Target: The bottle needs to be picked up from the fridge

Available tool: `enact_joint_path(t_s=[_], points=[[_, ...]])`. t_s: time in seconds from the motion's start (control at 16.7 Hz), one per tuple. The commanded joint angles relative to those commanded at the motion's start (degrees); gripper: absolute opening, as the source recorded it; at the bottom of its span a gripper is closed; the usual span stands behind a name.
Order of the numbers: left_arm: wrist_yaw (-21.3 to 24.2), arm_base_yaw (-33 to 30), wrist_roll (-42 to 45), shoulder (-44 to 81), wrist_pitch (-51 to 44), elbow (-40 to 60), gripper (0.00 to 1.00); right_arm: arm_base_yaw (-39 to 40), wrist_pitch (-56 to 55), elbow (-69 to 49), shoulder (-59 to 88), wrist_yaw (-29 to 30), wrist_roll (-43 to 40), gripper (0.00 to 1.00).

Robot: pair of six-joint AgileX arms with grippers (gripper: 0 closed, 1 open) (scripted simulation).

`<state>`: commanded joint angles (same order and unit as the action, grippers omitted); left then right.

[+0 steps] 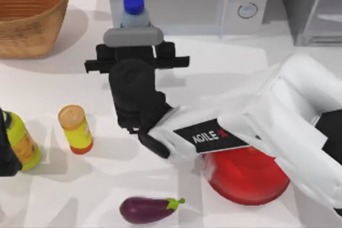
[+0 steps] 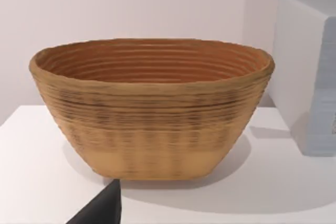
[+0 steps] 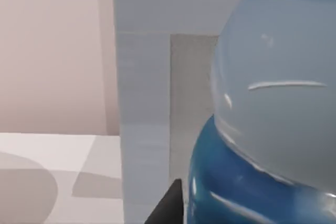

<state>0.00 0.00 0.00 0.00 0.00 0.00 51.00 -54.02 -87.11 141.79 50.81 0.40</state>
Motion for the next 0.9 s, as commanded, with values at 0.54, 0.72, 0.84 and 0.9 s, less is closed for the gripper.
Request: enact_joint_path(t_s=[0.54,0.72,0.84,0.9], points=[[0.0,0.0,0.0,0.0,0.0,0.0,1.0,-3.98,0.54,-6.17,5.13,-2.02,-0.46,0.0],[0.0,0.0,0.0,0.0,0.0,0.0,1.0,-3.98,0.54,-6.17,5.13,-2.02,-0.46,0.15],[0.0,0.0,0.0,0.0,0.0,0.0,1.0,-3.98,0.54,-6.17,5.13,-2.02,-0.46,0.3],[0.0,0.0,0.0,0.0,0.0,0.0,1.0,-3.98,0.54,-6.17,5.13,-2.02,-0.46,0.38]])
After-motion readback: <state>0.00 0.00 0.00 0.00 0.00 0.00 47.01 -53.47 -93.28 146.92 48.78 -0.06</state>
